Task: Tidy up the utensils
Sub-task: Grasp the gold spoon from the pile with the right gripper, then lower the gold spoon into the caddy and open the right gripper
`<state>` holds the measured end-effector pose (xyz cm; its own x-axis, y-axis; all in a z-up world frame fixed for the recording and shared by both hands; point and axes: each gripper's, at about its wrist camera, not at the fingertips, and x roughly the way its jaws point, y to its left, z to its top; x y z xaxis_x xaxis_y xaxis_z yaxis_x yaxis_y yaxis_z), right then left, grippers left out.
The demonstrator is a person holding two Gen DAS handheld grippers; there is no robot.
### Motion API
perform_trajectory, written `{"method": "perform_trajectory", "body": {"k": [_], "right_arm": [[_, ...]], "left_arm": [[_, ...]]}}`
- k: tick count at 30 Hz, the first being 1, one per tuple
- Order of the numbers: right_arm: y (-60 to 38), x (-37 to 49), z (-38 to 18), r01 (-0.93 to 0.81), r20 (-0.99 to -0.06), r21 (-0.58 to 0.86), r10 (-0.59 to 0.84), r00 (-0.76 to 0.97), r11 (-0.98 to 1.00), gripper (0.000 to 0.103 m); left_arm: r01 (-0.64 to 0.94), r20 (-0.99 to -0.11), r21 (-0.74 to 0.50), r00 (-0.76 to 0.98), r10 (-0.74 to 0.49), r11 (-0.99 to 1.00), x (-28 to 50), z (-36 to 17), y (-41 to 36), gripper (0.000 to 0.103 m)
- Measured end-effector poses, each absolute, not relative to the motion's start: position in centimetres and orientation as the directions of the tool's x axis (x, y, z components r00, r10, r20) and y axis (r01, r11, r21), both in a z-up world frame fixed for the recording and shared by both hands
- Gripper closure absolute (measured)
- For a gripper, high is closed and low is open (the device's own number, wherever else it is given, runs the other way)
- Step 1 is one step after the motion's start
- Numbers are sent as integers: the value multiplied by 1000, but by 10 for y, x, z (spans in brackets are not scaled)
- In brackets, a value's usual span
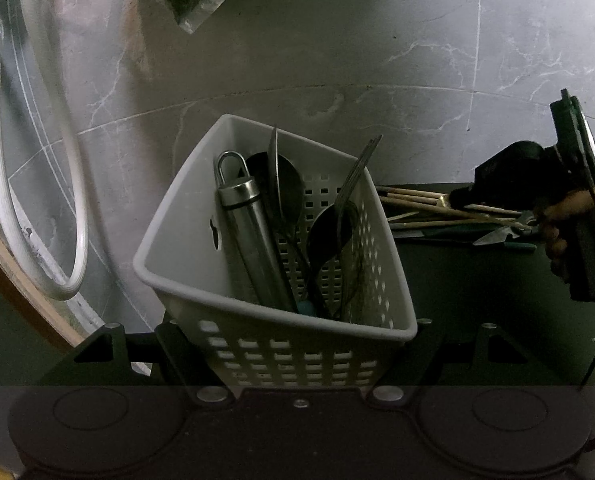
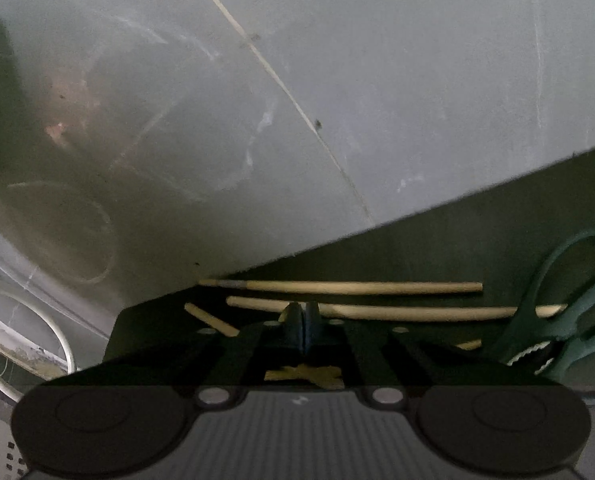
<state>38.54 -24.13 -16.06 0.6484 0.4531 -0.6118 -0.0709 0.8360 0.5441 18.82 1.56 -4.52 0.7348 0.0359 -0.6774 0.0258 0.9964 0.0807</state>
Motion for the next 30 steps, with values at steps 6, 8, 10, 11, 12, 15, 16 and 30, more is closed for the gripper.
{"method": "perform_trajectory", "body": {"k": [6, 8, 10, 11, 12, 15, 16, 30], "right_arm": [[-242, 375, -136, -99, -570, 514, 425, 703, 852, 102], [-241, 370, -126, -112, -556, 493, 412, 722, 863, 102], [-241, 363, -115, -129, -540, 467, 398, 742, 875, 102], [-240, 359, -109, -137, -533, 452, 391, 750, 881, 101], [-240, 355, -103, -145, -526, 438, 384, 759, 887, 101], [-240, 343, -85, -168, -503, 395, 366, 783, 903, 101], [-241, 338, -79, -177, -495, 381, 362, 790, 908, 101], [-230, 255, 19, -268, -367, 239, 342, 865, 933, 101]], "left_arm": [[34, -670, 77, 742, 26, 996, 186, -46, 17, 26], [37, -667, 77, 745, 23, 996, 184, -46, 17, 26], [41, -664, 76, 748, 20, 996, 184, -46, 18, 26], [43, -663, 76, 748, 18, 996, 183, -46, 18, 26], [46, -661, 75, 750, 15, 996, 183, -46, 19, 26], [56, -656, 73, 755, 6, 996, 182, -47, 20, 26], [61, -653, 73, 757, 2, 995, 181, -47, 21, 26], [123, -629, 71, 776, -51, 990, 178, -49, 25, 26]]}}
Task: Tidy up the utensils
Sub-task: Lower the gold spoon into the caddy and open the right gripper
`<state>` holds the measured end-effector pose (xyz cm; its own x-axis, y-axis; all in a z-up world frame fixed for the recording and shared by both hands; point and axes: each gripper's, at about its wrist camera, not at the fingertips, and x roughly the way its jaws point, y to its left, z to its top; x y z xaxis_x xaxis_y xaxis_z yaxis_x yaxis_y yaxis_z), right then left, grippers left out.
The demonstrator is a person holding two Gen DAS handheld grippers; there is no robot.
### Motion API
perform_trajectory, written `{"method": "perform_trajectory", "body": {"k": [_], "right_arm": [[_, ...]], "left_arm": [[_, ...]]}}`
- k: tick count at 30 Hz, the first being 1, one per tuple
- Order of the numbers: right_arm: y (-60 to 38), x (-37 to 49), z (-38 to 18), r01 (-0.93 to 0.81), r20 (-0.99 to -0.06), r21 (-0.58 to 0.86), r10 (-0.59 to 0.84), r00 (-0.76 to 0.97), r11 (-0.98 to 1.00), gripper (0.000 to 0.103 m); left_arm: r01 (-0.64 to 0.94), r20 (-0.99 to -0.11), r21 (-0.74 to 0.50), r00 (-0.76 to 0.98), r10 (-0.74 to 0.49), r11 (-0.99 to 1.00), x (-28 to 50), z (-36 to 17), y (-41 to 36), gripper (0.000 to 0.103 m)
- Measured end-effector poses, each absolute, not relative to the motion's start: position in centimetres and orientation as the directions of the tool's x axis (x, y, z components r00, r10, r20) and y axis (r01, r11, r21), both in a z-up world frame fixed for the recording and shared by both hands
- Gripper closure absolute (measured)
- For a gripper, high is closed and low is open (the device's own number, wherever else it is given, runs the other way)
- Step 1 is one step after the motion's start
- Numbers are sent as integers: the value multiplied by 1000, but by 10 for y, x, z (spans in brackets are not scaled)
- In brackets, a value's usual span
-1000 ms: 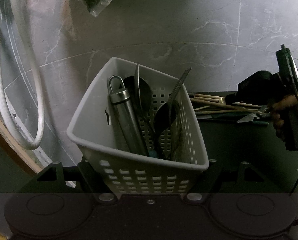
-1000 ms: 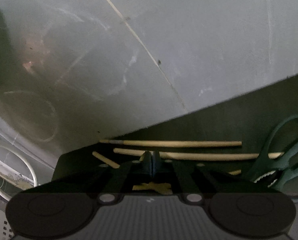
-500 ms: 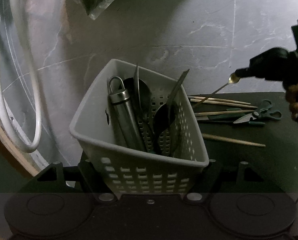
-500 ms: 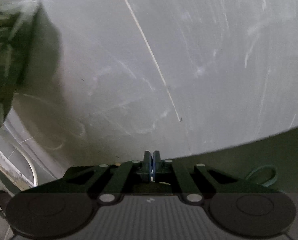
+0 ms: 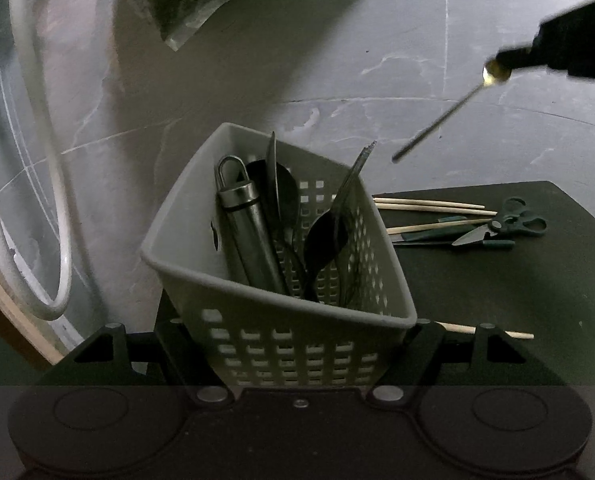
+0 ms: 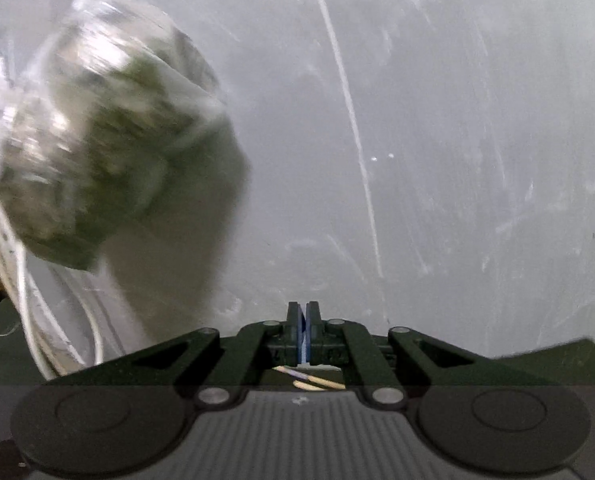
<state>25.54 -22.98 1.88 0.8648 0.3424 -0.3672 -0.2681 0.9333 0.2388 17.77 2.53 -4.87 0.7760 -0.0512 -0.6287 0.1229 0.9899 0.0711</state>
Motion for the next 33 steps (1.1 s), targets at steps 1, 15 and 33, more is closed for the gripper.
{"method": "perform_trajectory", "body": {"k": [1, 15, 33], "right_arm": [[-228, 248, 27, -281, -354, 228, 348, 868, 932, 101], [-162, 180, 87, -491, -277, 49, 485, 830, 870, 101], [-101, 155, 37, -621, -415, -100, 535, 736, 777, 101]], "left_arm": [[127, -627, 71, 777, -55, 989, 178, -49, 26, 26], [174, -619, 68, 779, -96, 982, 172, -49, 31, 26], [221, -622, 71, 772, -130, 973, 158, -48, 34, 26]]}}
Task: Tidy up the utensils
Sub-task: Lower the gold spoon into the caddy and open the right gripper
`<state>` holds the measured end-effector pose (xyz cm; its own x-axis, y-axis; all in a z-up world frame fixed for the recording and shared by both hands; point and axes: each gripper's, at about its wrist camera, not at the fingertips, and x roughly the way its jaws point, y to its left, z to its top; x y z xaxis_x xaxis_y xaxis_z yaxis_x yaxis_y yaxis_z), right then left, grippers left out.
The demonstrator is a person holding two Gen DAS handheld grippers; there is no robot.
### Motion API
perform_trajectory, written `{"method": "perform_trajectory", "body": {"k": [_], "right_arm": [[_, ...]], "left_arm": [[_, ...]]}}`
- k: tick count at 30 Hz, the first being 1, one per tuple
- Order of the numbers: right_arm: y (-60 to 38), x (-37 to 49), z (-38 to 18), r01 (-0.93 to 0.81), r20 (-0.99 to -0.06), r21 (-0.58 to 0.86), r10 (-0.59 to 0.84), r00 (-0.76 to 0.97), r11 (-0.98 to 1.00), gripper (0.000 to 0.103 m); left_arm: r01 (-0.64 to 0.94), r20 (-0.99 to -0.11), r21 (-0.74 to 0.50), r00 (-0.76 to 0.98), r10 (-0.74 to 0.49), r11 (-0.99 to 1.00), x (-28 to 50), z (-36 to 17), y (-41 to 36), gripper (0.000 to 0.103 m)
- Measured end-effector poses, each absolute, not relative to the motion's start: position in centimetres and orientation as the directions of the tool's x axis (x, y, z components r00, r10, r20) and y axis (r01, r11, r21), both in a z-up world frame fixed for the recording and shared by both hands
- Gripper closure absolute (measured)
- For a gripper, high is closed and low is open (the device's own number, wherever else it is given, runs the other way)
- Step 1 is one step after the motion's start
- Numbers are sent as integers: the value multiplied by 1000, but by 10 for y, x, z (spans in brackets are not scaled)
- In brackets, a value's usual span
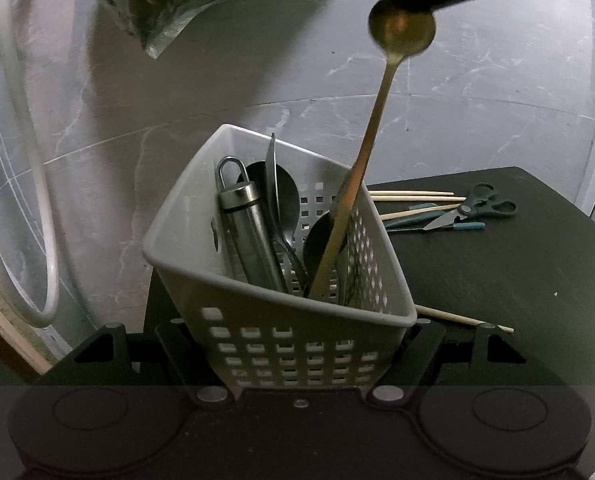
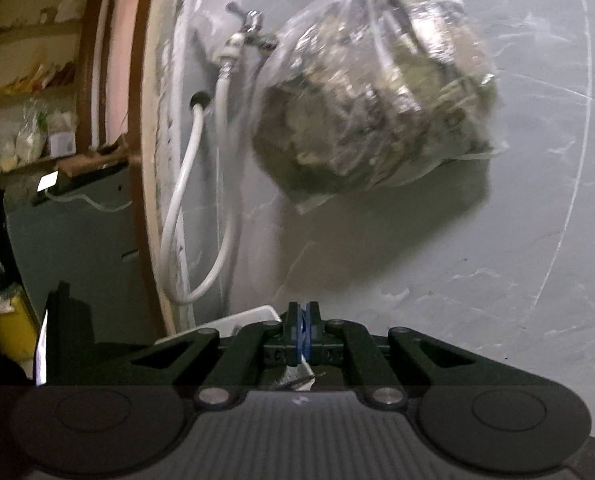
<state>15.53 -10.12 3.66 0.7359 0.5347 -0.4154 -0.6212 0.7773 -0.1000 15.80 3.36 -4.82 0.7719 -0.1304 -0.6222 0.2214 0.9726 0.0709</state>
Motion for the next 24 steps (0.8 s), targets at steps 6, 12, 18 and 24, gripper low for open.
{"method": "perform_trajectory", "body": {"k": [6, 12, 18, 24], "right_arm": [[-92, 151, 29, -640, -438, -123, 538, 721, 758, 101], [-89, 155, 25, -651, -452, -115, 544, 707, 750, 100], [-88, 158, 20, -657, -463, -81, 555, 691, 750, 98], [-102, 161, 20, -623, -442, -23, 551, 708, 782, 71]], "left_arm": [[222, -622, 71, 772, -131, 972, 157, -48, 34, 26], [222, -621, 71, 773, -131, 973, 157, -48, 34, 26], [221, -621, 71, 773, -130, 973, 157, -49, 34, 26], [221, -622, 71, 772, -130, 973, 158, -48, 33, 26]]}}
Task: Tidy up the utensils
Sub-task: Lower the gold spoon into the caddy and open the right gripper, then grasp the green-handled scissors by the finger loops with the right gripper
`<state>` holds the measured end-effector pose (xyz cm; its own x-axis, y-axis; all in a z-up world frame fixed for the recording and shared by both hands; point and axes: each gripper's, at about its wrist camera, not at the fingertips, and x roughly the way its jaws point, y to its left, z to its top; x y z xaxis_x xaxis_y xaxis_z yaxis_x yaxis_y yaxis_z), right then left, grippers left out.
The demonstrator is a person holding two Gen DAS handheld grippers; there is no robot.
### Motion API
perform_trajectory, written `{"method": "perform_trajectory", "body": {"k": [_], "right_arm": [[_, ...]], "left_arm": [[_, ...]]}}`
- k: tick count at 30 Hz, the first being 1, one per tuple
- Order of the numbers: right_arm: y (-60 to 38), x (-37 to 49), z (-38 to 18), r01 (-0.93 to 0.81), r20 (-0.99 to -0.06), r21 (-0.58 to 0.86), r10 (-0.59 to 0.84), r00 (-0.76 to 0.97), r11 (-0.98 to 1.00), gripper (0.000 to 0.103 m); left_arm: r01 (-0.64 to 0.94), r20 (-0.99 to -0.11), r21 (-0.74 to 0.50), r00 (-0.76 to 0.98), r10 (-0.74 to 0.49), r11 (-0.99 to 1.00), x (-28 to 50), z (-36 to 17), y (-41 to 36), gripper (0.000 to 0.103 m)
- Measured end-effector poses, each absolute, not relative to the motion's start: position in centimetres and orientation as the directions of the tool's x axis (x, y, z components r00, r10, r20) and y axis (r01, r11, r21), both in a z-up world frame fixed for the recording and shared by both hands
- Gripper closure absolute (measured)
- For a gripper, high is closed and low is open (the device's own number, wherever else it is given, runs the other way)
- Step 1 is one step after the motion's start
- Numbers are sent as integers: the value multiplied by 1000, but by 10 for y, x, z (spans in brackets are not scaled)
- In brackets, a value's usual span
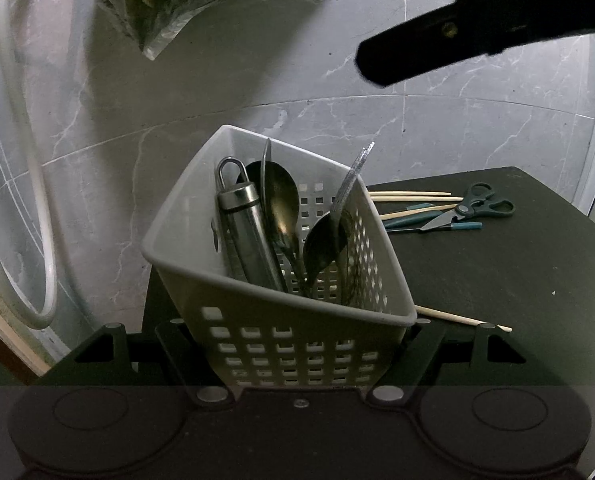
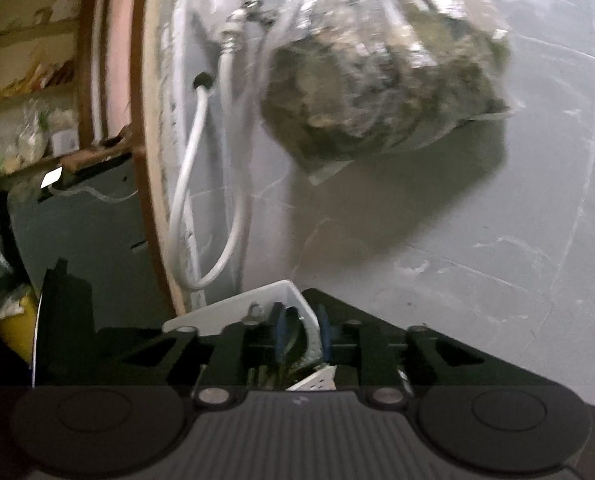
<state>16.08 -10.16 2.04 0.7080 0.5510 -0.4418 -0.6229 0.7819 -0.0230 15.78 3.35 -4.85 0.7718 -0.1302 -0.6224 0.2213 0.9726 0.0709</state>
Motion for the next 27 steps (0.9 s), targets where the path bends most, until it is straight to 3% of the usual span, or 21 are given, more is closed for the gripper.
{"method": "perform_trajectory", "body": {"k": [2, 6, 8, 11, 14, 19, 22, 27], "right_arm": [[-112, 162, 23, -593, -425, 4, 538, 728, 805, 56], [-139, 169, 22, -511, -416, 44, 481, 772, 858, 35], [-155, 174, 19, -459, -419, 67, 442, 793, 886, 15], [-180, 181, 11, -369, -429, 121, 384, 817, 921, 1], [-207, 190, -1, -242, -460, 191, 304, 834, 951, 0], [-260, 221, -42, 114, -640, 312, 120, 759, 943, 0], [-297, 235, -72, 293, -726, 411, 116, 677, 863, 0], [-351, 249, -114, 506, -784, 543, 189, 591, 670, 0]], "left_arm": [[222, -623, 71, 771, -131, 973, 159, -48, 33, 26], [224, -625, 70, 769, -132, 972, 161, -48, 33, 26], [225, -628, 71, 767, -132, 972, 161, -48, 33, 26], [225, -632, 71, 763, -131, 972, 163, -47, 33, 26], [223, -634, 69, 762, -130, 972, 163, -47, 33, 26], [220, -640, 69, 758, -126, 973, 165, -47, 32, 26], [216, -644, 69, 755, -121, 974, 166, -47, 32, 26], [203, -650, 72, 752, -109, 977, 168, -46, 31, 26]]}}
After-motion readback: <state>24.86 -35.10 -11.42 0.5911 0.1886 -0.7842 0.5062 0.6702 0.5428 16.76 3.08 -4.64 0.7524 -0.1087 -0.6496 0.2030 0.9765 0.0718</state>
